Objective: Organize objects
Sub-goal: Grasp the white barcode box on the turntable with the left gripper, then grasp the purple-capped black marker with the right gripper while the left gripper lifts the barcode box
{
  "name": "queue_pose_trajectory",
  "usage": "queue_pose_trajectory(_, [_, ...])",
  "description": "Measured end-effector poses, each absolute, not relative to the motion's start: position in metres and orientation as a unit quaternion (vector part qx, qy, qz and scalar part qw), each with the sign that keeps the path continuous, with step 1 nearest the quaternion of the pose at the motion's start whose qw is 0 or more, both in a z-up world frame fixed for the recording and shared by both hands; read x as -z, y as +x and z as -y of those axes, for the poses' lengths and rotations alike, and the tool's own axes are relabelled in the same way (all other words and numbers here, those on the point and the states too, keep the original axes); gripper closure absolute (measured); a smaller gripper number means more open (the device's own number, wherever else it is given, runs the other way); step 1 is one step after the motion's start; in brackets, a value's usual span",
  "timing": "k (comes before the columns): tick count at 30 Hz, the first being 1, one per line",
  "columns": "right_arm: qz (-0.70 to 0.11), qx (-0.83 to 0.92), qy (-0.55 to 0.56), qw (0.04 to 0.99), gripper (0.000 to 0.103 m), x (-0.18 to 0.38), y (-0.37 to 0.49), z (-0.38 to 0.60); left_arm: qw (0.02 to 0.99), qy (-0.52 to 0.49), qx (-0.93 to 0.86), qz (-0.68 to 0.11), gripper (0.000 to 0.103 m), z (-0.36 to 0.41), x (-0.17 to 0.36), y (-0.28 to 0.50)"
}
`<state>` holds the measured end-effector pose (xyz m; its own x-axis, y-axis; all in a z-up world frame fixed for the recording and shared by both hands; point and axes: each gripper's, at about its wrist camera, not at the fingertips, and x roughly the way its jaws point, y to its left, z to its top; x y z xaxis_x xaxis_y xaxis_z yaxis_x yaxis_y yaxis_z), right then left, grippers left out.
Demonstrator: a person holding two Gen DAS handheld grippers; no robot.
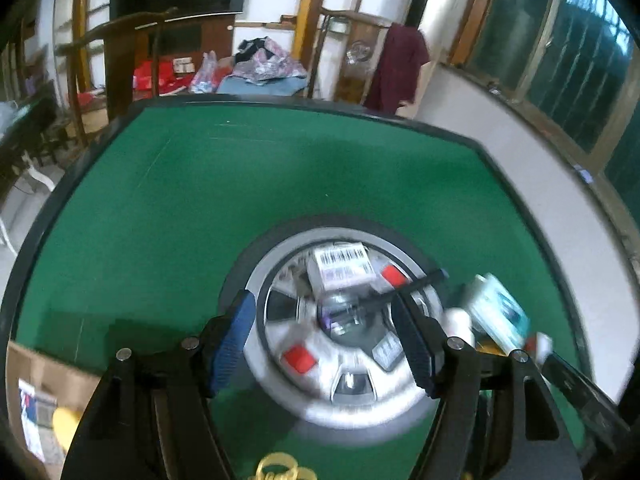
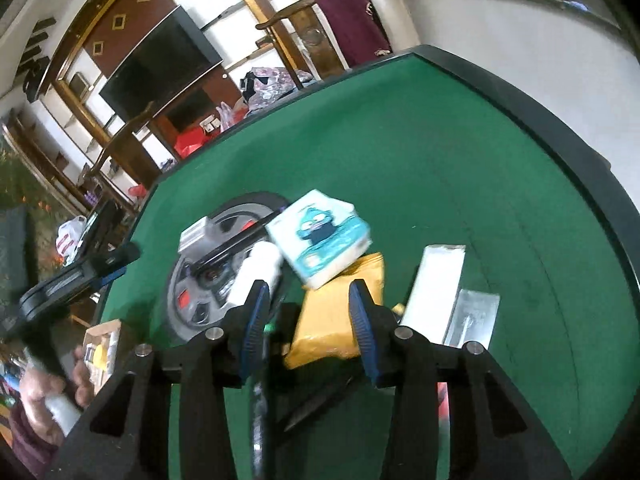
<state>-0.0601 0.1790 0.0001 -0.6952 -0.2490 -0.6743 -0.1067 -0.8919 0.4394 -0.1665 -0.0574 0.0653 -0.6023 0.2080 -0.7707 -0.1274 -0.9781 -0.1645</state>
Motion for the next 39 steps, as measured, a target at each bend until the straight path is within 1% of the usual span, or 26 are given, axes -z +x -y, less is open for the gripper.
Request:
queue_pose_trajectory(5, [0.234, 0.890, 0.387, 0.055, 0.064, 0.002, -0.061, -0.182, 0.070, -0.449, -0.889, 0.051, 0.038, 0.038, -0.039, -0.199])
queue_pose_trajectory(11, [0.222, 0.895, 0.381, 0.070, 0.064, 0.002, -0.057, -0.181, 0.048, -0.473, -0.879, 0.013, 0.038, 0.016, -0.007, -0.216])
queue_pose_trajectory(14, [0.217, 0.898, 0.376, 0.067, 0.064, 0.001, -0.057, -0.180, 0.042, -0.471, -0.881, 0.014, 0.038, 0.012, -0.003, -0.215])
queue_pose_trajectory(15, [0.218, 0.898, 0.376, 0.065, 0.064, 0.002, -0.057, -0.181, 0.043, -0.468, -0.883, 0.015, 0.042, 0.012, -0.004, -0.213])
queue_pose_trajectory(16, [0.219, 0.898, 0.376, 0.064, 0.064, 0.002, -0.056, -0.182, 0.047, -0.466, -0.883, 0.016, 0.050, 0.013, -0.006, -0.210])
queue_pose_trajectory(17, [0.220, 0.898, 0.377, 0.062, 0.064, 0.003, -0.057, -0.183, 0.049, -0.464, -0.884, 0.016, 0.063, 0.014, -0.007, -0.207])
queue_pose_trajectory(23, [0.208, 0.900, 0.379, 0.050, 0.064, 0.009, -0.058, -0.185, 0.080, -0.434, -0.897, 0.038, 0.063, 0.031, -0.042, -0.169])
queue_pose_trajectory(25, [0.205, 0.901, 0.378, 0.055, 0.064, 0.009, -0.057, -0.183, 0.095, -0.420, -0.901, 0.049, 0.063, 0.042, -0.060, -0.145])
queue_pose_trajectory(28, [0.201, 0.899, 0.384, 0.060, 0.064, 0.007, -0.057, -0.175, 0.121, -0.406, -0.902, 0.082, 0.063, 0.065, -0.082, -0.110])
queue_pose_trajectory(31, [0.217, 0.888, 0.395, 0.094, 0.064, -0.002, -0.064, -0.161, 0.139, -0.395, -0.901, 0.118, 0.063, 0.096, -0.097, -0.077])
queue_pose_trajectory(33, [0.198, 0.882, 0.413, 0.112, 0.064, -0.011, -0.074, -0.138, 0.143, -0.383, -0.903, 0.130, 0.063, 0.116, -0.102, -0.058])
queue_pose_trajectory(36, [0.214, 0.860, 0.439, 0.148, 0.064, -0.016, -0.098, -0.109, 0.133, -0.363, -0.913, 0.127, 0.063, 0.140, -0.106, -0.033])
queue_pose_trajectory(39, [0.226, 0.839, 0.473, 0.146, 0.064, -0.008, -0.132, -0.085, 0.120, -0.347, -0.922, 0.124, 0.063, 0.164, -0.103, -0.008])
